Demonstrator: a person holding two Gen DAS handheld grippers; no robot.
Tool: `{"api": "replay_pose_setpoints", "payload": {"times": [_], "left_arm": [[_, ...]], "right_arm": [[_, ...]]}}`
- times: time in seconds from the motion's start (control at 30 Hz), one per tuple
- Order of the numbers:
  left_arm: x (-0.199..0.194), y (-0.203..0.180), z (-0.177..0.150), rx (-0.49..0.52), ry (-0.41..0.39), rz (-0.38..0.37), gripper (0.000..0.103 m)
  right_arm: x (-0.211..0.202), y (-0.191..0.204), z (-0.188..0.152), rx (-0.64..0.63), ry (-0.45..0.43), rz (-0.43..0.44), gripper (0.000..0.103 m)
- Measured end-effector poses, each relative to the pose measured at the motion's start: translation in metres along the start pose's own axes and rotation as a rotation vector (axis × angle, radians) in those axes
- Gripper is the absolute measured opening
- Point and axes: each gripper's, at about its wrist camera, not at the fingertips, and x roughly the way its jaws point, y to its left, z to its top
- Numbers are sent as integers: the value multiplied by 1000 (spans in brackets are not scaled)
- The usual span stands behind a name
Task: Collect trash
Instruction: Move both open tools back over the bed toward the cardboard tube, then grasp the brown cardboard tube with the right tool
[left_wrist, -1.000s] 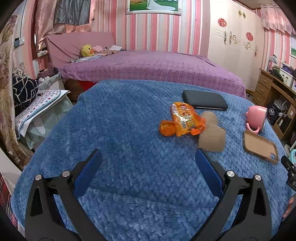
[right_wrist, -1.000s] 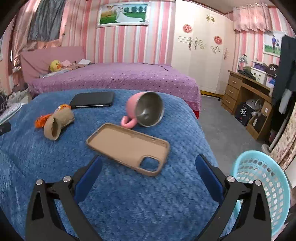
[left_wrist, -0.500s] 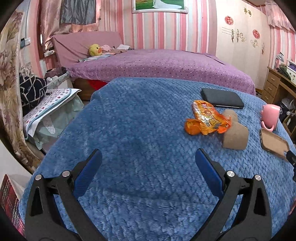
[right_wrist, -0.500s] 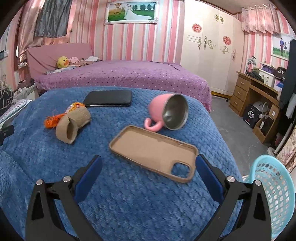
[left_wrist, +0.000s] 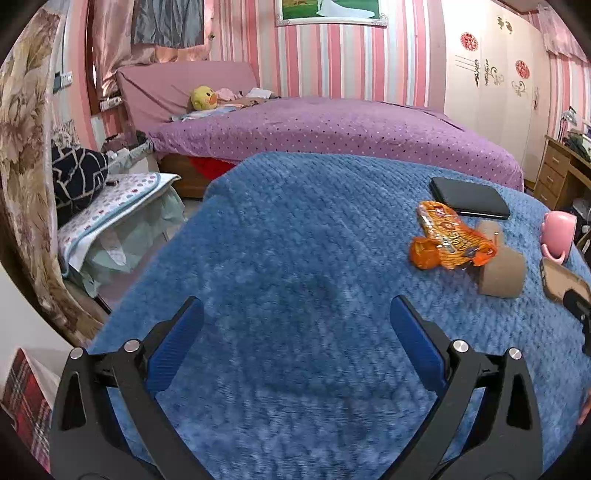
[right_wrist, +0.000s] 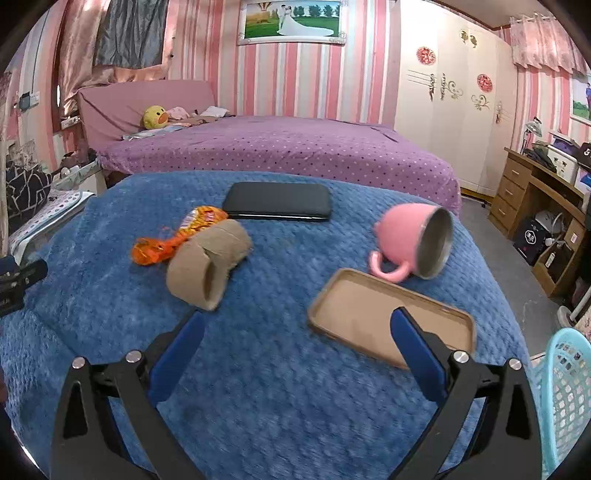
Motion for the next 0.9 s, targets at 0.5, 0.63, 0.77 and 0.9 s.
{"api": "replay_pose_setpoints", "payload": {"times": [0.5, 0.63, 0.77, 0.9], "left_arm": [[20, 46, -2, -65, 32, 53, 97], [26, 47, -1, -91, 40, 58, 97], [31, 44, 0, -89, 44, 81, 97], [34, 38, 0, -70, 49, 91, 97]], "right_arm": [[28, 52, 4, -57, 34, 55, 98], [30, 51, 4, -55, 48, 63, 98], [35, 53, 6, -63, 62, 69, 98], [41, 55, 8, -62, 69, 78, 98]]}}
